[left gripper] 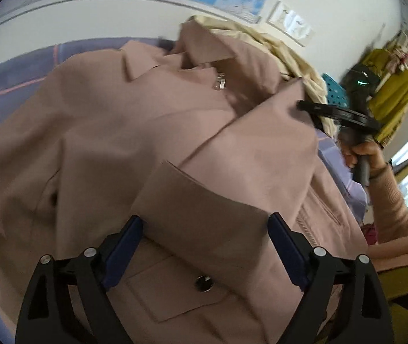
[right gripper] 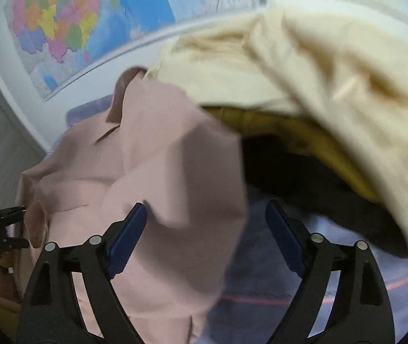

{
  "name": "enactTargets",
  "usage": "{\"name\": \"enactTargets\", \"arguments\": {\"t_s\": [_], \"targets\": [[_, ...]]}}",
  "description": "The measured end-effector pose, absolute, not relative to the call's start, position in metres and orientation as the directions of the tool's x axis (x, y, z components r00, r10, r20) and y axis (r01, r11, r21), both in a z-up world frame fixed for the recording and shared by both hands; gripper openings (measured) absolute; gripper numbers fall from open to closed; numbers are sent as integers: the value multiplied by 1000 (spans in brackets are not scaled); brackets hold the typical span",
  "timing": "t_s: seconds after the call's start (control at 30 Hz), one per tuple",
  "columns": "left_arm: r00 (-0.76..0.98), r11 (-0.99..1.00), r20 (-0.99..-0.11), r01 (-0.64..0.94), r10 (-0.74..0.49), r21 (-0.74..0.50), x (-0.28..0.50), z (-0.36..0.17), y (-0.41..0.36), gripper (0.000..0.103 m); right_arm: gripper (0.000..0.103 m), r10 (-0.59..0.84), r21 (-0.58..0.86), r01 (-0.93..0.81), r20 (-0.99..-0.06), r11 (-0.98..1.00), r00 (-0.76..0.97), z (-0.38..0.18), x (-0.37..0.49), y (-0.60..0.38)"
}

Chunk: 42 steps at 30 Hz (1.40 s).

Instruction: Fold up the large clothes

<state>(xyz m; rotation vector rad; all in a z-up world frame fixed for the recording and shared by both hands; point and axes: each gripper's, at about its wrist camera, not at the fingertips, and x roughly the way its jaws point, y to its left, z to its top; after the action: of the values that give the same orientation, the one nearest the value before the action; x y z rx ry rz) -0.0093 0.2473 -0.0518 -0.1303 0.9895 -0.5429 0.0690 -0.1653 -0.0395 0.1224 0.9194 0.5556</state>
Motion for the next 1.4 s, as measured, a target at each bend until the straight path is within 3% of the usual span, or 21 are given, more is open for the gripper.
{"name": "enactTargets", "arguments": {"t_s": [0.03, 0.07, 0.1, 0.13, 0.17, 0.2, 0.37, 0.47, 0.5, 0.57, 0.6, 0.67, 0.77, 0.87, 0.93, 1.03, 1.13, 1.2, 1.27, 1.33, 1.4], "targets": [[427, 862, -764, 384, -483, -331, -9, -52, 243, 85, 76, 541, 370, -416, -712, 831, 447, -46, 74, -162], [428, 869, -776, 390, -463, -304, -6, -53, 237, 73, 54, 574, 398, -438, -709, 806, 410, -52, 77, -158], [427, 877, -789, 391, -443, -280, -3, -57, 234, 58, 20, 591, 415, -449, -707, 791, 389, -51, 79, -154], [417, 888, -811, 384, -411, -253, 3, -61, 231, 25, 8, 590, 414, -452, -714, 790, 377, -52, 82, -151], [416, 903, -825, 356, -383, -240, 10, -63, 232, 6, 6, 586, 411, -448, -714, 794, 384, -49, 83, -152], [426, 909, -823, 343, -376, -237, 15, -61, 235, 6, 4, 590, 412, -445, -695, 795, 412, -42, 80, -158], [584, 932, -735, 306, -344, -193, 49, -24, 263, 3, 3, 578, 461, -355, -577, 814, 577, 4, 70, -216], [633, 947, -712, 281, -303, -153, 72, -19, 267, 5, 5, 518, 427, -300, -625, 853, 584, -5, 71, -225], [622, 949, -726, 283, -293, -140, 79, -22, 266, 7, 13, 515, 431, -287, -649, 855, 560, -14, 78, -220], [599, 968, -773, 240, -210, -77, 92, -36, 270, 24, 34, 480, 405, -260, -701, 877, 527, -32, 78, -209], [586, 969, -781, 228, -217, -98, 95, -39, 275, 27, 42, 479, 395, -271, -704, 878, 524, -34, 76, -202], [523, 946, -790, 225, -320, -234, 96, -43, 295, 45, 55, 477, 373, -298, -687, 879, 548, -29, 66, -192], [539, 918, -743, 223, -396, -328, 80, -32, 322, 67, 57, 456, 325, -321, -654, 890, 604, -14, 53, -186], [565, 862, -653, 280, -504, -424, 56, -9, 334, 82, 61, 472, 328, -339, -611, 882, 635, 0, 44, -186], [571, 863, -648, 313, -505, -397, 50, -1, 316, 89, 61, 473, 332, -337, -608, 881, 638, 0, 41, -184], [562, 893, -701, 362, -439, -268, 52, -3, 271, 90, 61, 477, 346, -330, -612, 879, 631, -4, 47, -179], [520, 921, -791, 365, -324, -137, 64, -26, 225, 90, 61, 492, 364, -331, -612, 870, 620, -8, 46, -177], [494, 947, -843, 316, -213, -55, 78, -44, 212, 81, 61, 493, 353, -345, -613, 870, 617, -6, 43, -173], [490, 969, -863, 248, -123, 2, 91, -55, 216, 35, 61, 496, 338, -363, -614, 868, 615, -3, 41, -168], [498, 979, -856, 197, -139, -44, 98, -52, 233, 11, 61, 488, 321, -369, -613, 872, 621, 1, 38, -165], [534, 986, -829, 123, -164, -115, 99, -43, 263, 6, 61, 491, 309, -383, -599, 871, 633, 8, 34, -163]]}}
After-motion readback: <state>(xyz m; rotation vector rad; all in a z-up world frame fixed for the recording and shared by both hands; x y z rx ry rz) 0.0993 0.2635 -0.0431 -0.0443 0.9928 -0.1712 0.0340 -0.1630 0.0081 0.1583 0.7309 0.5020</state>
